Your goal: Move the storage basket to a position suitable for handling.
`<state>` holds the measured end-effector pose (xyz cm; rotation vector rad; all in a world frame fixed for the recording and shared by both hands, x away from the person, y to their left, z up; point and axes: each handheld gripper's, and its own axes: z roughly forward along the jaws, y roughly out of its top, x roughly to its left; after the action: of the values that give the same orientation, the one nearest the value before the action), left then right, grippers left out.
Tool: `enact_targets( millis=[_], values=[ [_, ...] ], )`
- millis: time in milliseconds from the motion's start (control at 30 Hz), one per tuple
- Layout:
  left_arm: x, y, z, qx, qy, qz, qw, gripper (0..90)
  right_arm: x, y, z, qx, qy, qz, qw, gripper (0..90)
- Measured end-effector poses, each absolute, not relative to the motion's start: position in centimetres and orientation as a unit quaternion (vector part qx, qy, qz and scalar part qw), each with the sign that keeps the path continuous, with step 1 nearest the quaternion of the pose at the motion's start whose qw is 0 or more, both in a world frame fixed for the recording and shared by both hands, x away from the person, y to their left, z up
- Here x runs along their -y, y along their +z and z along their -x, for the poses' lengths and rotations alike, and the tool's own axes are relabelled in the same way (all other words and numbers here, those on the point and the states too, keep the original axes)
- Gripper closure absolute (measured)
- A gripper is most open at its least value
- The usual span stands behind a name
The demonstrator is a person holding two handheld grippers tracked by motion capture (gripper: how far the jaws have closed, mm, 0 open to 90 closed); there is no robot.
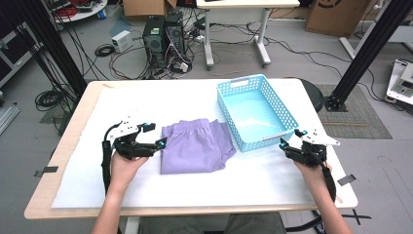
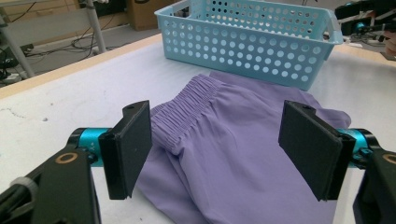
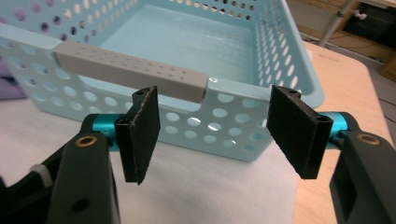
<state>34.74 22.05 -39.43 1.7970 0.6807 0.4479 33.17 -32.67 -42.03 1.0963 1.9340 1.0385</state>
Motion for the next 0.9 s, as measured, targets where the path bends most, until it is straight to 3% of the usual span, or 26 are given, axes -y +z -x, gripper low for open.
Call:
enact_targets(
  millis=[300, 500, 900],
  values=[
    [-21.9, -39.5, -34.8, -0.289, 0.189, -0.762, 0.548, 26.0, 34.2, -42.3, -34.0, -0.713, 0.385, -0.478, 0.338, 33.9],
    [-21.9, -39.7, -34.9, -0.291, 0.185, -0.763, 0.547, 25.9, 32.9, -41.7, -32.9, -0.726, 0.408, -0.433, 0.346, 32.2],
    [-21.8, -39.9, -35.0, -0.292, 0.179, -0.766, 0.544, 25.9, 31.8, -42.3, -33.3, -0.734, 0.363, -0.445, 0.364, 39.2]
  ],
)
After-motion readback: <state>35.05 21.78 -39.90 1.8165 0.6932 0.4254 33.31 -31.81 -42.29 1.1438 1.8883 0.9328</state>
